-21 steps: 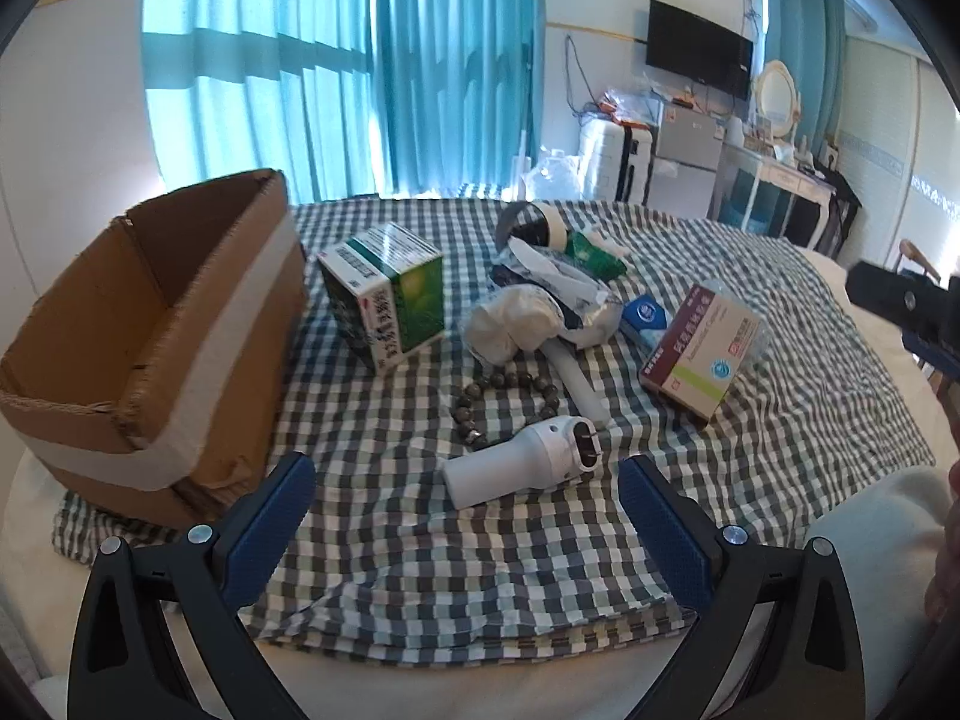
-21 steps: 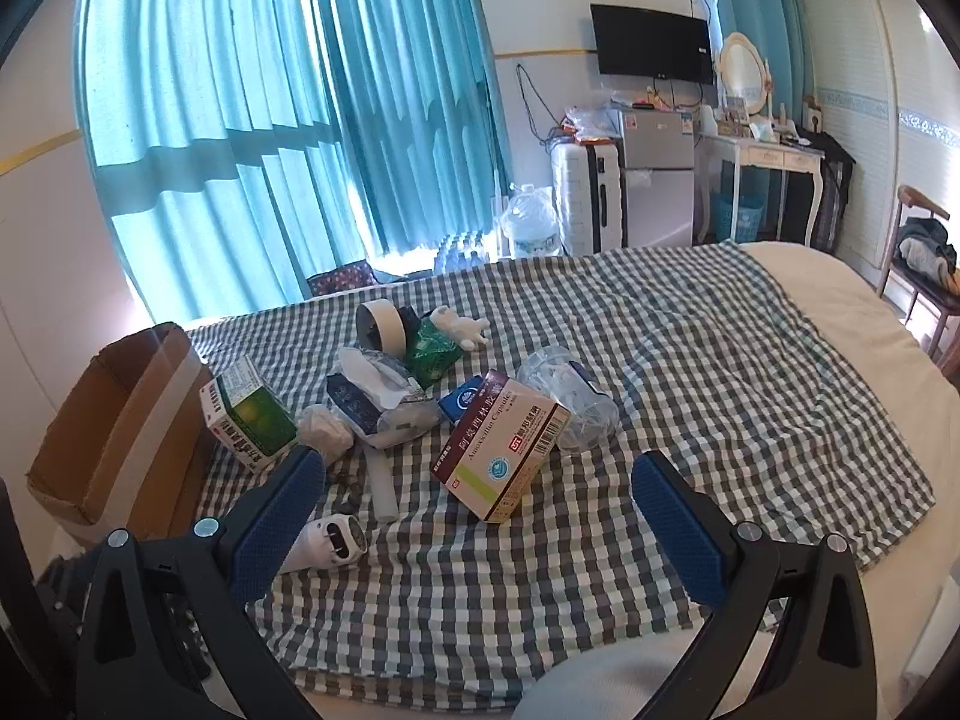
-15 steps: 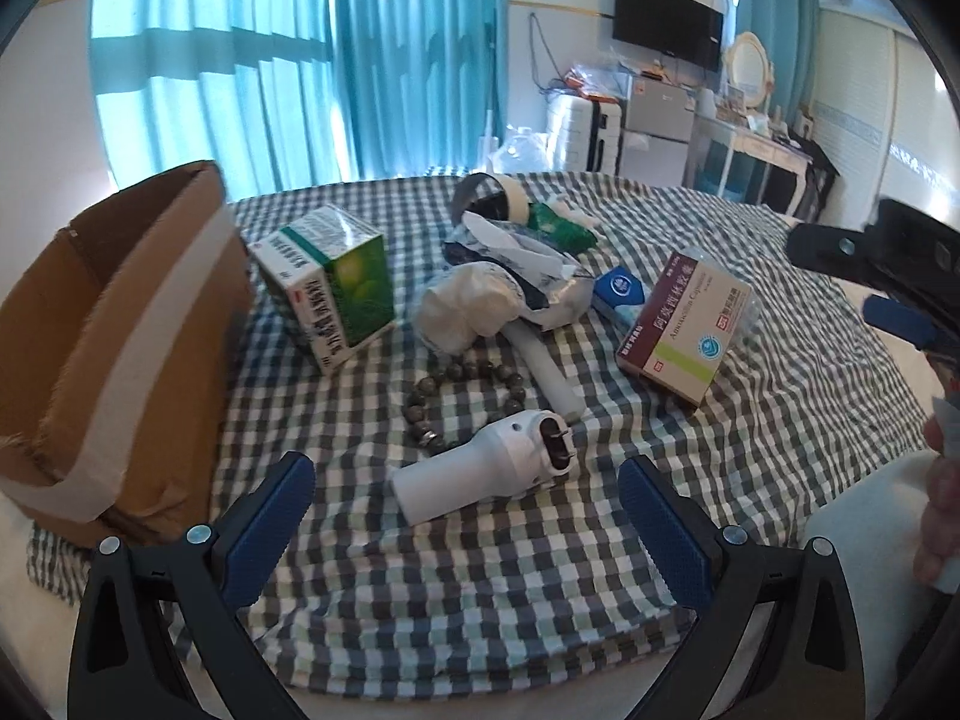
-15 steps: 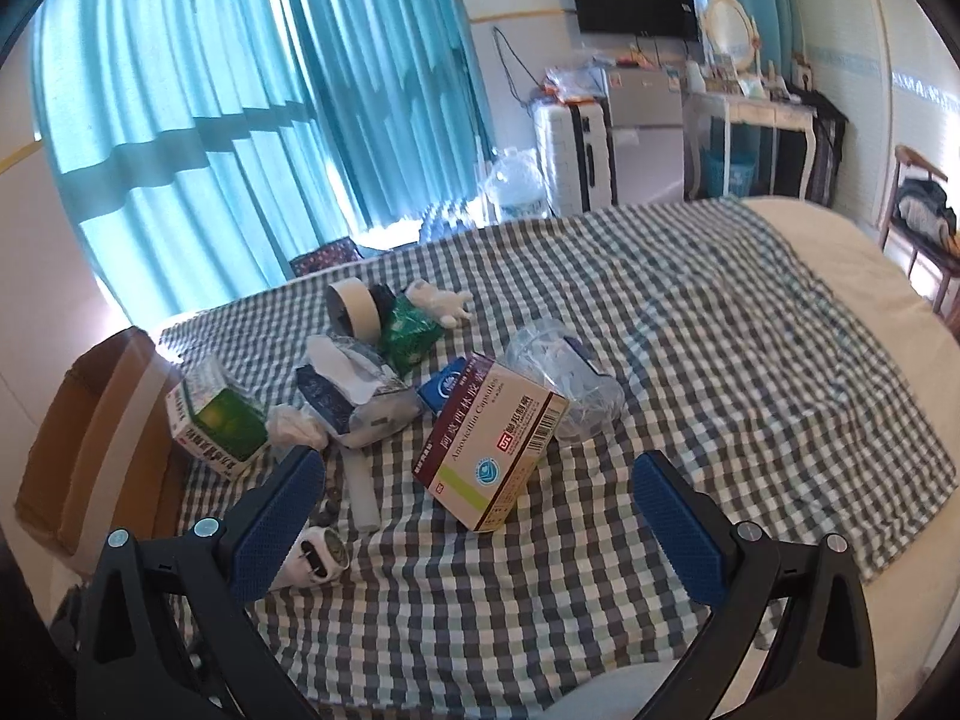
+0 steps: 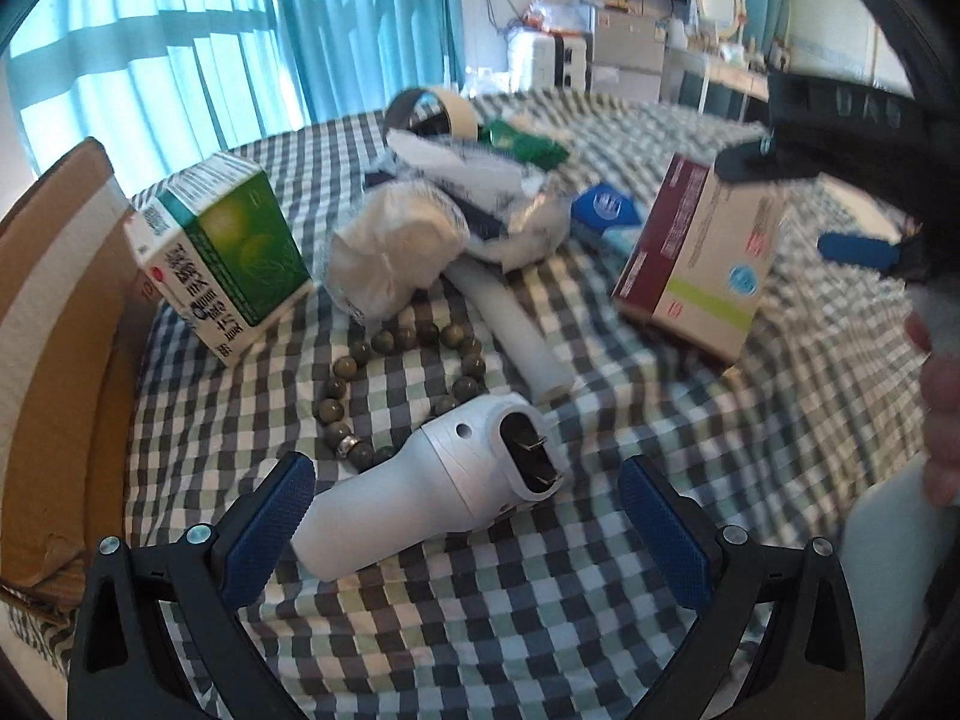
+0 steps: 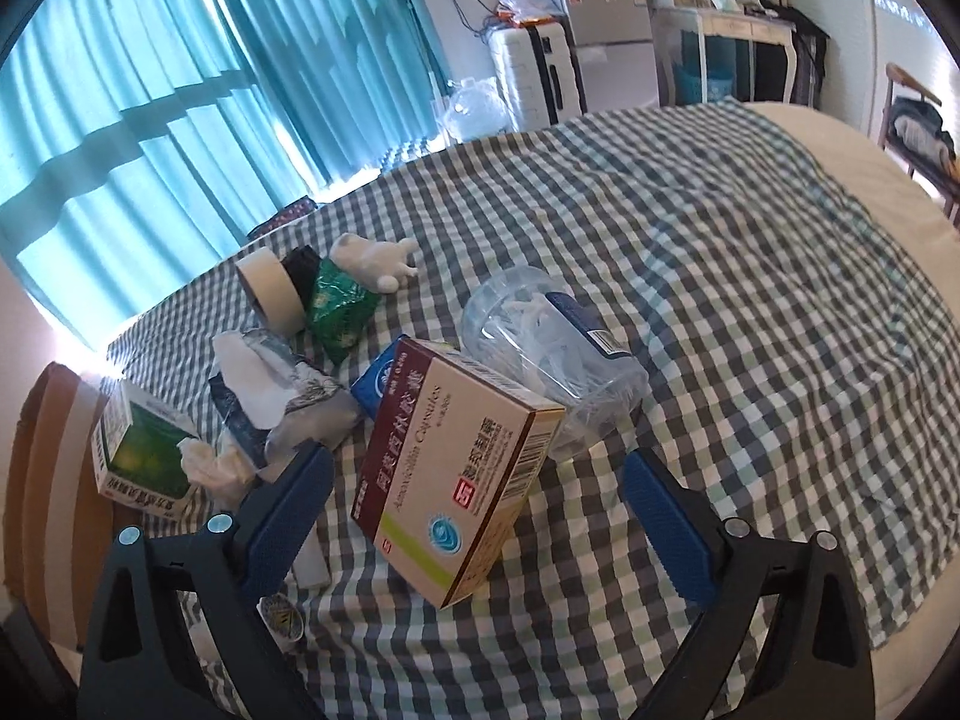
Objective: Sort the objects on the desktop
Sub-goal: 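Reach the left tool toward the white device while the right tool approaches the capsule box, then grasp the white handheld device with the left tool while the right tool grasps the amoxicillin box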
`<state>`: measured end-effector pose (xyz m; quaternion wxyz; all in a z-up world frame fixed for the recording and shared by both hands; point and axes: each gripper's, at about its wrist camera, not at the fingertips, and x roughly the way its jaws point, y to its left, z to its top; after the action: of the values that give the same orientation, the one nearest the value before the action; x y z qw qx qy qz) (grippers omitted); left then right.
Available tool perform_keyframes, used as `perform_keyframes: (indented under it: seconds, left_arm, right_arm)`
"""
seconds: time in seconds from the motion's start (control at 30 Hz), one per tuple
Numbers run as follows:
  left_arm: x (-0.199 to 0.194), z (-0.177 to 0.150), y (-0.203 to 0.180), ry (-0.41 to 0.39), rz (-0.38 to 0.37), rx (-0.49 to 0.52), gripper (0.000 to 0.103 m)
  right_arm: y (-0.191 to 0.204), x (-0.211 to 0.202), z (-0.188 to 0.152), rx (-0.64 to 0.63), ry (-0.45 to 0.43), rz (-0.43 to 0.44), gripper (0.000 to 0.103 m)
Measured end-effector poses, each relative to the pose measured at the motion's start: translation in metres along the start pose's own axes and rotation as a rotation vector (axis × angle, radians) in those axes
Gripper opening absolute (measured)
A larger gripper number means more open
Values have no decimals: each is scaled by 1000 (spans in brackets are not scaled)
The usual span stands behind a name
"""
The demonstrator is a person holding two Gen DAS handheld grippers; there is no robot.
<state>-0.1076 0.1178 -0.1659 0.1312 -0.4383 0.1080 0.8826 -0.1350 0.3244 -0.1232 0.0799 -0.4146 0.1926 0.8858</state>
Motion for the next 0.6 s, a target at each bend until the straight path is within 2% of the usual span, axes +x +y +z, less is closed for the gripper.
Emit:
perform_keyframes:
  seconds: [0.1,0.17,0.33,0.43,0.53,0.6]
  left_arm:
    - [10,-1,2,25,17,-3,103]
    - [15,-1,6,35,26,-19,103]
    - [16,-5,23,49,13,-80,103]
    - [13,-9,24,47,5,-81,103]
    - [12,-11,23,61,2,-69,103]
    - [12,-12,23,66,0,-67,103]
  right_arm:
    - [-3,9,4,19,35,42,89]
    - [-4,15,3,39,66,79,67]
    - [3,9,-1,25,80,191,40]
    - [18,5,-5,-36,83,243,35]
    - [30,13,-11,-56,134,303,34]
    - [31,23,-13,-31,181,299,34]
